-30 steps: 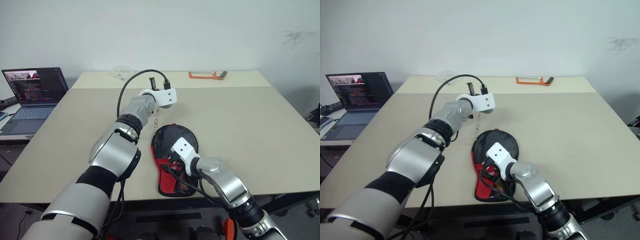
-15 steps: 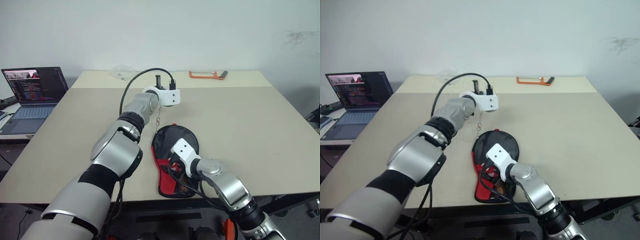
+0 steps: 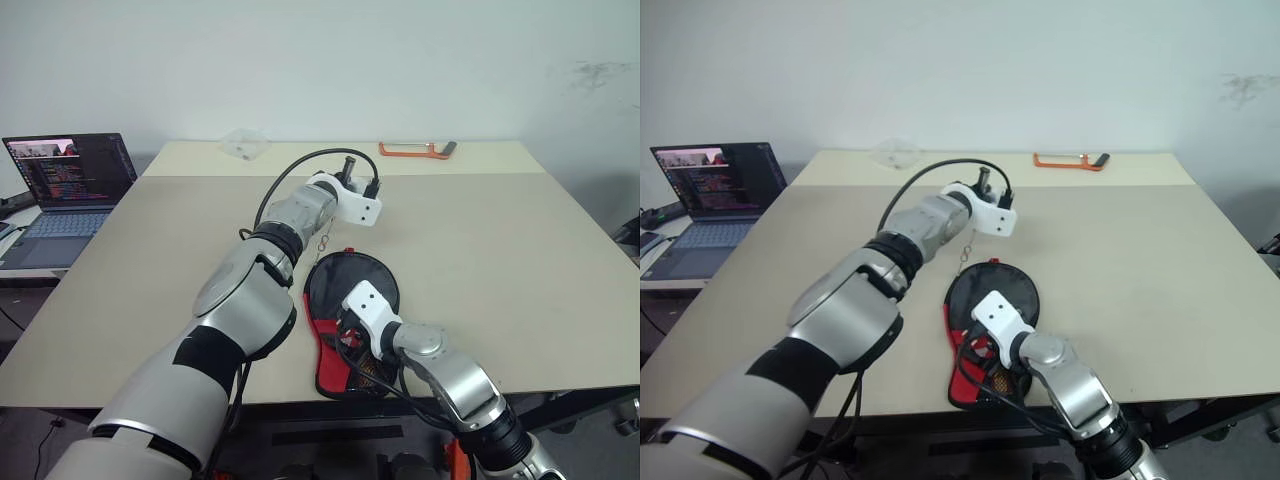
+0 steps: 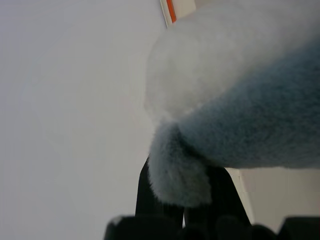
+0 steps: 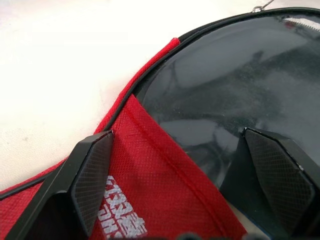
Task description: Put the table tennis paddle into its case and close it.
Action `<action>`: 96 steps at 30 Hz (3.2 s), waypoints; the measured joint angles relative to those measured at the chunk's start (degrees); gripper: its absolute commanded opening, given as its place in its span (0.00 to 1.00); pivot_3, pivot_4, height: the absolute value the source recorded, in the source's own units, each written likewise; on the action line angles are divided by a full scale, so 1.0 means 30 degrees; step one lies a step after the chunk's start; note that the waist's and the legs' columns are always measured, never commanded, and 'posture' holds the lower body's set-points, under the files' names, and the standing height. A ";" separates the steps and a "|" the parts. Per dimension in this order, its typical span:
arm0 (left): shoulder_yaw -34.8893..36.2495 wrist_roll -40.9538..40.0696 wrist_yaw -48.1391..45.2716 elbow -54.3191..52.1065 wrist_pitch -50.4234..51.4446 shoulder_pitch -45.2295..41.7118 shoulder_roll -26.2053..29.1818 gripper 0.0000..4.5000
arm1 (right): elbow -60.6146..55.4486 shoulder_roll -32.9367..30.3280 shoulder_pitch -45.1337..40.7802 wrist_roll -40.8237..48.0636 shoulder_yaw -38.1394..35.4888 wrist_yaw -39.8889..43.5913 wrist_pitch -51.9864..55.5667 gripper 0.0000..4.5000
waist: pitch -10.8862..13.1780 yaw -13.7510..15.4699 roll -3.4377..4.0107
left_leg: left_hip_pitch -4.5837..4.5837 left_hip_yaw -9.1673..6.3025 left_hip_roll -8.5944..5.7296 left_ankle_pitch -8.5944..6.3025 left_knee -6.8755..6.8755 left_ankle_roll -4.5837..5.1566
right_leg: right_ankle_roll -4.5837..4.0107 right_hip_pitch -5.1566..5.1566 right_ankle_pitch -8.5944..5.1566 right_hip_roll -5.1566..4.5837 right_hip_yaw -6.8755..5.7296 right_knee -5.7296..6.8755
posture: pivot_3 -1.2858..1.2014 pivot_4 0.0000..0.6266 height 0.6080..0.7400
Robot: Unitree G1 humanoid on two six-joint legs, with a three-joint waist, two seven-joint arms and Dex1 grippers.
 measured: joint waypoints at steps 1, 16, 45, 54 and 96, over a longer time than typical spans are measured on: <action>-0.0191 0.0144 0.0121 0.0042 -0.0072 -0.0053 -0.0104 0.01 | -0.0036 0.0008 0.0036 0.0000 0.0004 -0.0053 0.0001 1.00 | 0.0000 0.0002 0.0000 | 0.0000 -0.0001 0.0000 -0.0002 0.0001 0.0001 | 0.0001 0.0001 -0.0001 0.0000 -0.0001 -0.0002 | 0.52 0.24 1.00; -0.0686 0.0927 0.1383 0.0341 -0.0660 -0.0472 -0.0701 0.01 | -0.0151 0.0042 0.0115 -0.0001 0.0048 -0.0200 0.0088 1.00 | 0.0002 0.0012 0.0001 | -0.0003 -0.0003 0.0000 -0.0007 0.0002 0.0003 | 0.0007 0.0007 -0.0004 -0.0002 -0.0004 -0.0009 | 0.52 0.24 1.00; -0.2117 0.1980 0.2521 0.0440 -0.4406 -0.0991 -0.4260 0.01 | -0.0072 0.0274 0.0113 -0.0175 0.0055 -0.0203 0.0087 1.00 | -0.0007 0.0019 0.0035 | 0.0005 -0.0001 0.0002 -0.0014 0.0008 0.0002 | 0.0014 0.0029 -0.0009 -0.0007 -0.0007 -0.0012 | 0.52 0.24 1.00; -0.1651 0.1218 0.1574 0.0436 -0.5254 -0.0583 -0.4623 0.01 | -0.0011 0.0274 0.0098 -0.0182 0.0054 -0.0202 0.0087 1.00 | -0.0018 0.0016 0.0053 | 0.0017 -0.0005 0.0004 -0.0014 0.0008 0.0003 | 0.0015 0.0052 -0.0009 -0.0007 -0.0009 -0.0015 | 0.52 0.24 1.00; 0.9908 -1.1125 -1.0316 -0.0966 -0.5763 -0.0054 -0.0906 1.00 | 0.2428 0.0490 -0.1460 -0.0137 0.0217 0.1024 -0.0632 1.00 | -0.0111 -0.0550 0.0206 | 0.0279 -0.0015 0.0059 -0.0016 0.0004 0.0007 | 0.0021 0.0264 -0.0013 0.0029 -0.0017 0.0005 | 0.52 0.24 1.00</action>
